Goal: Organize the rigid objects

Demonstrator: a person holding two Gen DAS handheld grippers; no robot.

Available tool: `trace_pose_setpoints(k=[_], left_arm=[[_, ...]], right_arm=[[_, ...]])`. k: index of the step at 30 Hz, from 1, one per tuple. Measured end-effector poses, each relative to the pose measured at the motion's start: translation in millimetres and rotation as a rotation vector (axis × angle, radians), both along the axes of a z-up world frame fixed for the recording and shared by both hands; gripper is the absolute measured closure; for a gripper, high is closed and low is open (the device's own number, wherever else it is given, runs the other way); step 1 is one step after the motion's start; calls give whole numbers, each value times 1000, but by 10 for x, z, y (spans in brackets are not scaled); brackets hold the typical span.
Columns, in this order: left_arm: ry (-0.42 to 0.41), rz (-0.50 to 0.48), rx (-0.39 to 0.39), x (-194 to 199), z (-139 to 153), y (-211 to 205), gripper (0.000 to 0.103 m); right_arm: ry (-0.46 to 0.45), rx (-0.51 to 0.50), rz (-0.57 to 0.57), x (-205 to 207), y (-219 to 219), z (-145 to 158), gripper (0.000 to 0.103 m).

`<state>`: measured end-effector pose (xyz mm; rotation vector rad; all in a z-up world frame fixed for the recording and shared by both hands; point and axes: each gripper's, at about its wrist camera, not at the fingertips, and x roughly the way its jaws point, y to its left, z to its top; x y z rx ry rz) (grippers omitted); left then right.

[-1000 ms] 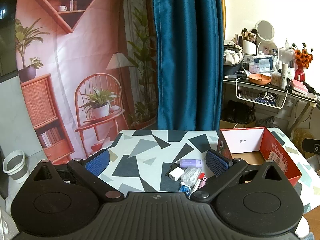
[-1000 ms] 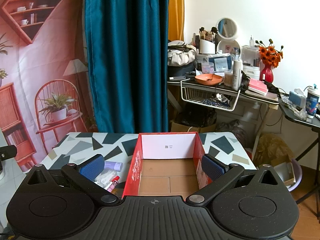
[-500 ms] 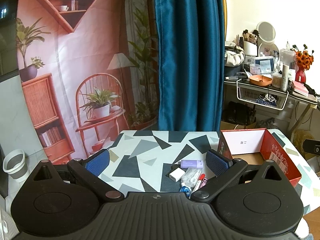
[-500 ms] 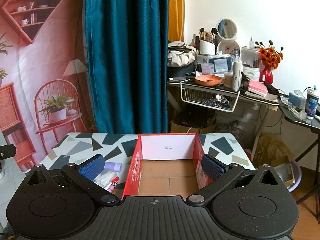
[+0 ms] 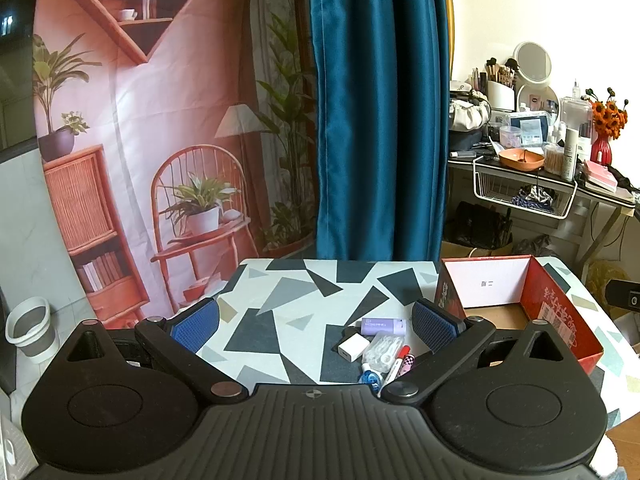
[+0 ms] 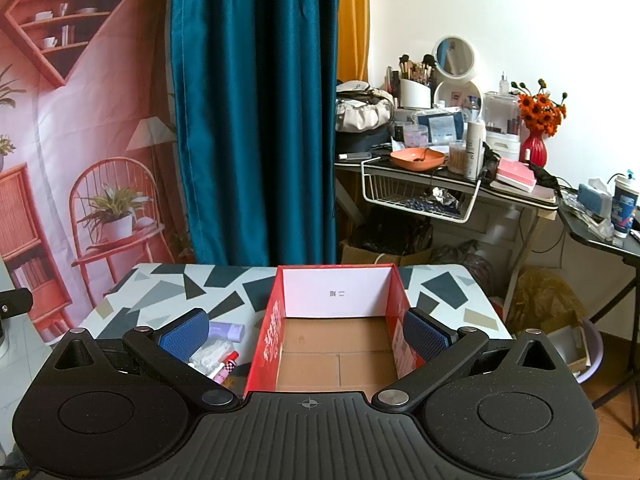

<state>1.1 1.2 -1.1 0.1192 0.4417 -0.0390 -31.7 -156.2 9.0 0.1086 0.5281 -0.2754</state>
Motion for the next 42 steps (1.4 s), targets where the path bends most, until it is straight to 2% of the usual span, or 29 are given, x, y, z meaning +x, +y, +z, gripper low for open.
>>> trace_pose_setpoints(k=[21, 34, 39, 42], left_arm=[[11, 0, -4, 6, -16, 12, 0], [14, -25, -17, 35, -31, 1, 0], [-39, -8, 2, 91, -53, 5, 0], [-81, 14, 48, 166, -80, -24, 0]], right_arm=[[1, 1, -1, 5, 3, -20, 0], [-58, 19, -1, -42, -32, -116, 0], [-97, 19, 32, -73, -59, -192, 0], [-105, 64, 39, -18, -157, -259, 0]])
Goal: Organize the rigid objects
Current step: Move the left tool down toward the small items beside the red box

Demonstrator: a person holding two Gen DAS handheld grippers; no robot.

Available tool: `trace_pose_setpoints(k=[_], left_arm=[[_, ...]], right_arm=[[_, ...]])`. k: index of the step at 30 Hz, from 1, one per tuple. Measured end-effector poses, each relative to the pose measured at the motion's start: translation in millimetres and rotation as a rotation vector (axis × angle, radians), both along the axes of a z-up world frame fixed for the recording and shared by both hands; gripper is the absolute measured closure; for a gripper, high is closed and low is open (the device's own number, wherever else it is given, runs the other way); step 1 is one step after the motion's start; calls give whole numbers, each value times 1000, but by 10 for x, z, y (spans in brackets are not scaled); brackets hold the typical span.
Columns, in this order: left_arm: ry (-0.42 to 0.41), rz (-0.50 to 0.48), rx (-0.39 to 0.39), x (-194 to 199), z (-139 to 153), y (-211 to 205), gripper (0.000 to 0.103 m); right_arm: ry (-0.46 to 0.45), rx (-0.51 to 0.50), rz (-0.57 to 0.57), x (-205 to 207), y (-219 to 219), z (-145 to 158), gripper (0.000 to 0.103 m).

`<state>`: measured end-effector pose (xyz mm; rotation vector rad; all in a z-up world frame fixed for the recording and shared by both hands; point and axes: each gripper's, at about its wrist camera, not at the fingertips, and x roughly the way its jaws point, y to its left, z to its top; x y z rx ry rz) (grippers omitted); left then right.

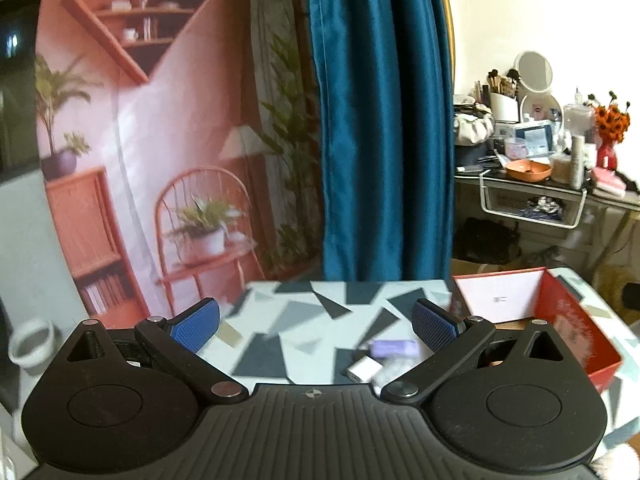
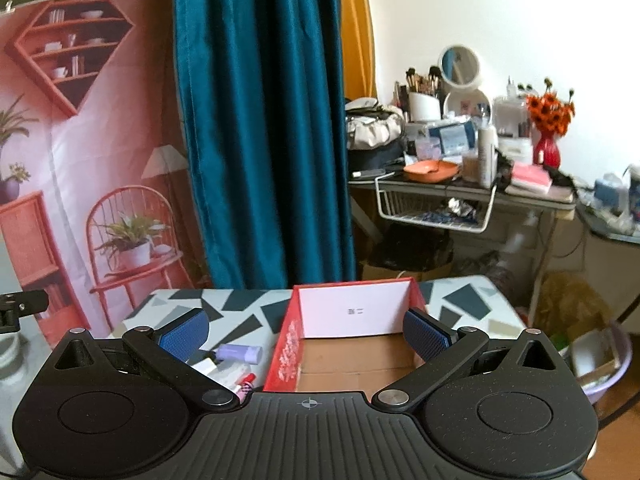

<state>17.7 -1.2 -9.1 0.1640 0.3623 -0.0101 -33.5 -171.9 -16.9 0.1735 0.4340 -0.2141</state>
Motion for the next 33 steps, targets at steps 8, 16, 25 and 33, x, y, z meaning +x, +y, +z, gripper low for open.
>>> trace_pose_setpoints(k=[8, 16, 25, 33], left_arm=[[68, 0, -3, 400, -266, -3, 0], [135, 6, -39, 766, -603, 14, 0], [101, 52, -33, 1009, -852, -61, 0], [152, 46, -63, 1216, -1052, -61, 0]], right_arm=[[-36, 13, 1, 229, -223, -275, 0], [13, 37, -61, 490, -504, -675, 0], [113, 2, -97, 812, -705, -1040, 0], [172, -23, -162, 934, -898, -1328, 0]])
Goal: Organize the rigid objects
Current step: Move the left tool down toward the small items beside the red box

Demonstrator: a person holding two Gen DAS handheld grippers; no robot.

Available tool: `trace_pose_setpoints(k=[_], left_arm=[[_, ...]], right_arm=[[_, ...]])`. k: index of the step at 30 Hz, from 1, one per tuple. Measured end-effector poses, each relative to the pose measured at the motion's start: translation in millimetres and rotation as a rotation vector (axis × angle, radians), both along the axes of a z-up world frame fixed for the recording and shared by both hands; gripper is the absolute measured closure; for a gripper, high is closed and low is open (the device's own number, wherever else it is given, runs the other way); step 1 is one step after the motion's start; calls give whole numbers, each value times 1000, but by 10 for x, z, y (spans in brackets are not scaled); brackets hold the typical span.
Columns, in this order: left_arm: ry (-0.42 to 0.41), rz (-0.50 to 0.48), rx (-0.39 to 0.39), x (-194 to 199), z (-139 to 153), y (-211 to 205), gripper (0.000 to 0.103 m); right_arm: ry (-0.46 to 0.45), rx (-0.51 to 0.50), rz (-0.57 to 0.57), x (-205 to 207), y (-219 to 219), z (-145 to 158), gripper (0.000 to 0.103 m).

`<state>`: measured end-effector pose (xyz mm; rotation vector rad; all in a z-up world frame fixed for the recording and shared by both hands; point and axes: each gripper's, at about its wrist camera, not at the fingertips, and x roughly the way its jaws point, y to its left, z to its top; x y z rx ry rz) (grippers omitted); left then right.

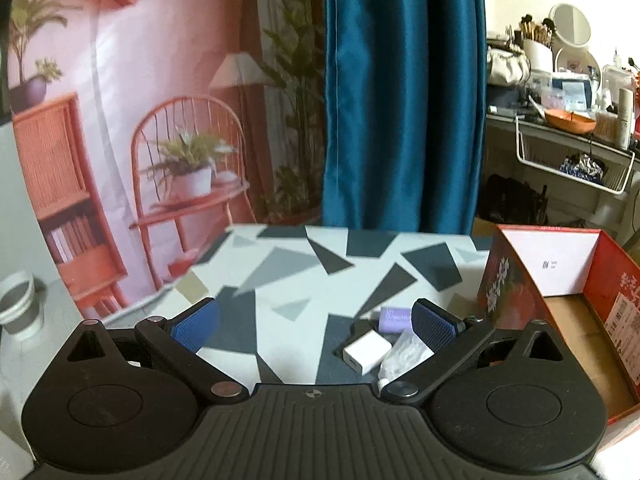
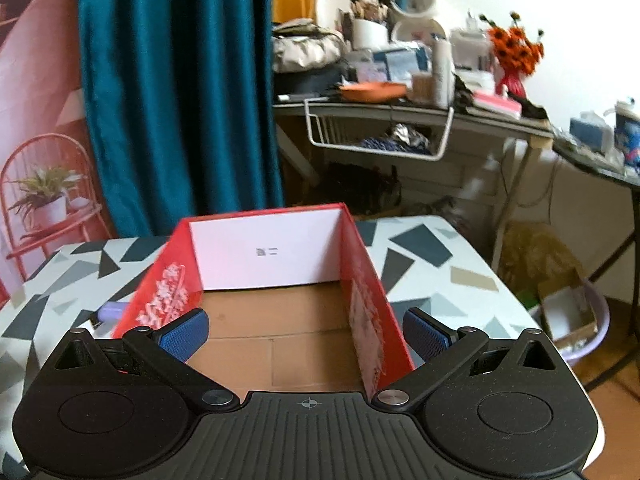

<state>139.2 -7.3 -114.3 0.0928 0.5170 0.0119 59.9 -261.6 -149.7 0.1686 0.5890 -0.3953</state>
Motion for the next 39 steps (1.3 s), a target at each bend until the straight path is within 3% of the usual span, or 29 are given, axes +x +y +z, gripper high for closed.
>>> trace_pose_setpoints(k=[10, 13, 18, 26, 29, 39], left_arm=[[84, 29, -8, 169, -171, 11, 0], [124, 28, -42, 243, -204, 49, 0], [121, 18, 5, 320, -271, 17, 0], [149, -10, -11, 463, -348, -1, 1], [166, -24, -22, 499, -389, 2, 9], [240, -12, -31, 626, -551, 44, 15]], right_arm=[[16, 15, -30, 62, -355, -259, 2], [34, 10, -39, 103, -417, -327, 11], [53, 36, -46, 138, -524, -423, 23], [111, 68, -53, 222, -717, -564, 46], [142, 72, -56, 266, -767, -609, 56], [177, 72, -61, 323, -825, -677, 79]])
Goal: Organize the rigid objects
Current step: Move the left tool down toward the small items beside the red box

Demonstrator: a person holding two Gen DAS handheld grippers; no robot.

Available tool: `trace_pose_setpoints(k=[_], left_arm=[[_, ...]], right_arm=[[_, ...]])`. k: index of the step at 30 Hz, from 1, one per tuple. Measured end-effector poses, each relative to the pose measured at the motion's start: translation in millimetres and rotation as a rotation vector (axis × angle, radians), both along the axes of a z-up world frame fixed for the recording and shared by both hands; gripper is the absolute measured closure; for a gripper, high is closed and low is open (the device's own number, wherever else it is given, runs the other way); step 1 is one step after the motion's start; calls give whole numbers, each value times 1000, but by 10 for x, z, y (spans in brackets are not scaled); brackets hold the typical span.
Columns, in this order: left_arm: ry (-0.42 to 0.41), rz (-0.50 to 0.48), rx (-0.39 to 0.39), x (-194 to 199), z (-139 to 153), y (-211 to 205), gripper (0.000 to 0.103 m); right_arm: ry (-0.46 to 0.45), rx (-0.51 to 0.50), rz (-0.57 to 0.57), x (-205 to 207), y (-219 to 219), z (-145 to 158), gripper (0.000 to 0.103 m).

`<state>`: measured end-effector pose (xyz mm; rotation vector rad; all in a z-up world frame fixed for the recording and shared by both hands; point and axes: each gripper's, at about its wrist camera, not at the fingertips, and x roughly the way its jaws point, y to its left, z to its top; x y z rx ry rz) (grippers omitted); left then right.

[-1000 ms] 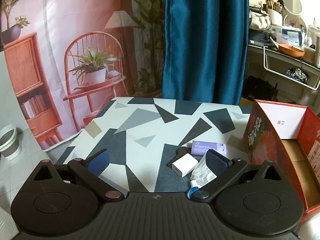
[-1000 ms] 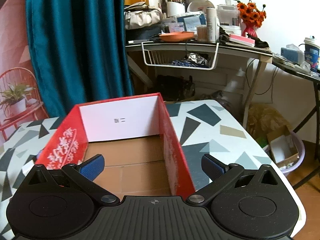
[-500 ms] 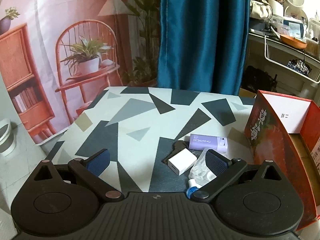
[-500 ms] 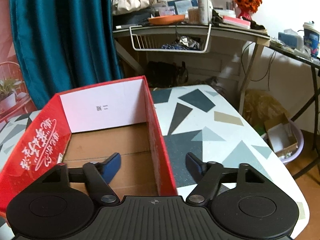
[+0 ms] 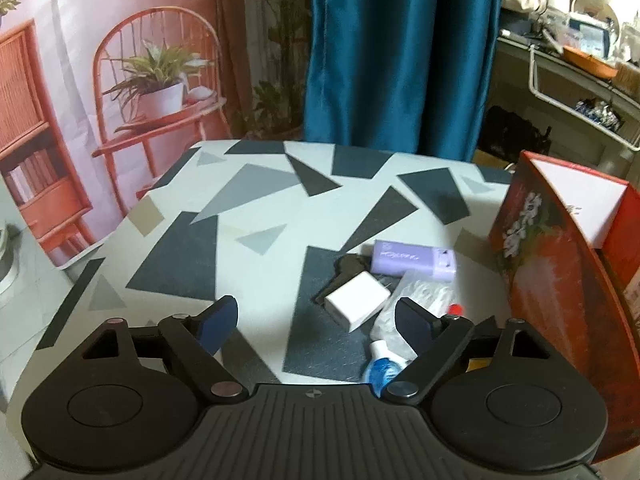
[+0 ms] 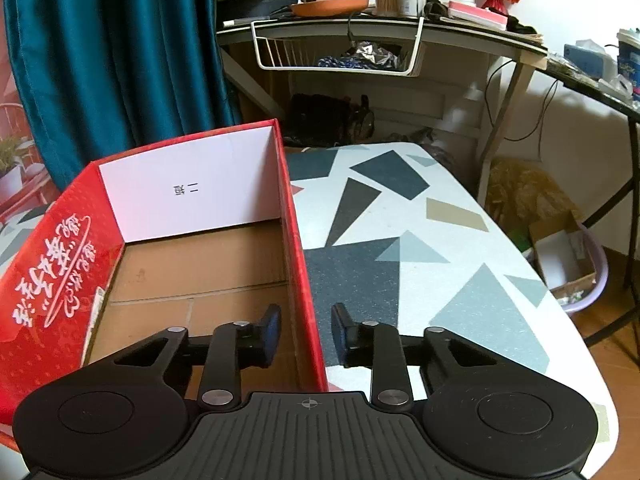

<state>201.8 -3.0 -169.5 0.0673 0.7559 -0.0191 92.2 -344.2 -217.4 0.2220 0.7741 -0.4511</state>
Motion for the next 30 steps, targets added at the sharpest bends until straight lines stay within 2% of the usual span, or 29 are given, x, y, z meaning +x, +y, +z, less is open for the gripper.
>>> trace_pose_setpoints(k=[1, 3, 13, 17, 22, 25, 28, 30], left_arm=[[1, 2, 6, 0, -3, 12, 15], [3, 4, 7, 1, -12, 36, 15], [17, 4, -20, -14, -65, 67, 17], [59, -9, -63, 23, -118, 112, 30], [83, -41, -95, 15, -201, 90, 39], [127, -56, -124, -6, -275, 85, 39], [150, -74, -135, -13, -348, 52, 48], [159, -87, -138, 9, -383, 24, 49]], right_arm=[[4, -4, -1, 4, 4, -5, 81], [0, -6, 3, -1, 13, -13, 89], [-12, -17, 12, -36, 9, -14, 89], [-16, -15, 10, -38, 12, -10, 90], [-18, -13, 10, -41, 13, -9, 90], [-19, -11, 10, -41, 15, -2, 90], [-21, -9, 8, -43, 15, 3, 90], [-21, -9, 9, -41, 16, 4, 90]])
